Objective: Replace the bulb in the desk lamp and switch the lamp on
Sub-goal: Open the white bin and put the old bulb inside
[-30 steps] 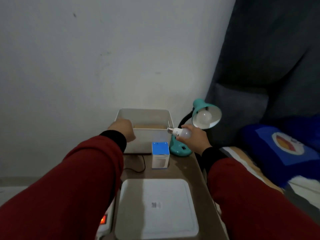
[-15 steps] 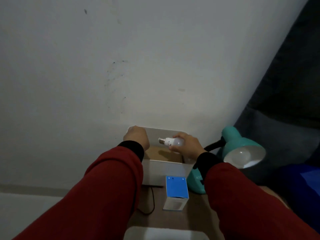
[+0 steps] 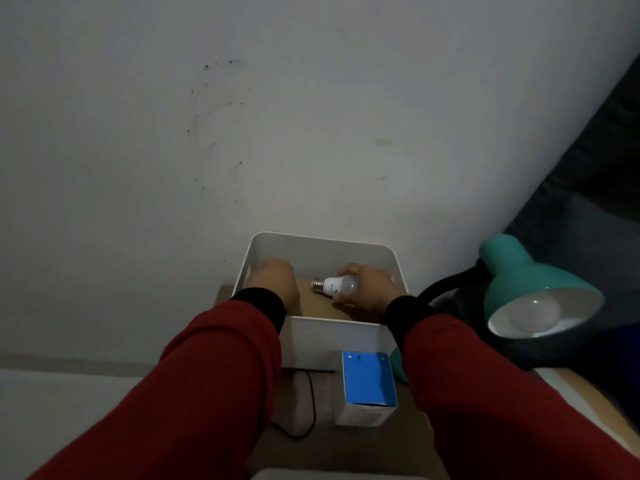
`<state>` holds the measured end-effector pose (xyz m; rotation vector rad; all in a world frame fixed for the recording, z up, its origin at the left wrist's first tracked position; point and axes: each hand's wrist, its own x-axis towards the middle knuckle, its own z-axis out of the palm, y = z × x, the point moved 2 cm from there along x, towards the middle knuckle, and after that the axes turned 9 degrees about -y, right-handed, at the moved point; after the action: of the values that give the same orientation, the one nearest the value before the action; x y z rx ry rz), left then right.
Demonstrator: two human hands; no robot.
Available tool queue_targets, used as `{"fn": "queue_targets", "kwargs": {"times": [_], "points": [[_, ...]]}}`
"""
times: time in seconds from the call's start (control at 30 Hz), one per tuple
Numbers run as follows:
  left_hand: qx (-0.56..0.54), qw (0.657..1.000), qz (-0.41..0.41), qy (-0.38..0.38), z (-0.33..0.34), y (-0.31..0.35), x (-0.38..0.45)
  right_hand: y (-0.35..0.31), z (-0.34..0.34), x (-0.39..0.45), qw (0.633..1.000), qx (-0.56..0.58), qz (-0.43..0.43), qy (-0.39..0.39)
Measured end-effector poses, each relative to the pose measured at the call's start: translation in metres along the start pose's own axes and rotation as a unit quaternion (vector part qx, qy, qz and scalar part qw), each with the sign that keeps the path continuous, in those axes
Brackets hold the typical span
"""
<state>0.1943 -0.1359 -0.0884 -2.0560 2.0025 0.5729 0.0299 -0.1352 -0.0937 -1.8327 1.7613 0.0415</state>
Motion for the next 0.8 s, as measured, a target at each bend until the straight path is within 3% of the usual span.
{"fn": "queue_targets", "kwargs": {"times": [0.4, 0.8], "points": [[-0.012, 0.999, 0.014, 0.027, -0.022, 0.001, -0.044, -0.026, -0.039, -0.042, 0.975, -0.219, 0.029, -0.023], [-0.045, 0.996, 0.019, 0.08, -0.019, -0.012, -0.167, -0.017, -0.029, -0.185, 0.978, -0.204, 0.035, 0.019]]}}
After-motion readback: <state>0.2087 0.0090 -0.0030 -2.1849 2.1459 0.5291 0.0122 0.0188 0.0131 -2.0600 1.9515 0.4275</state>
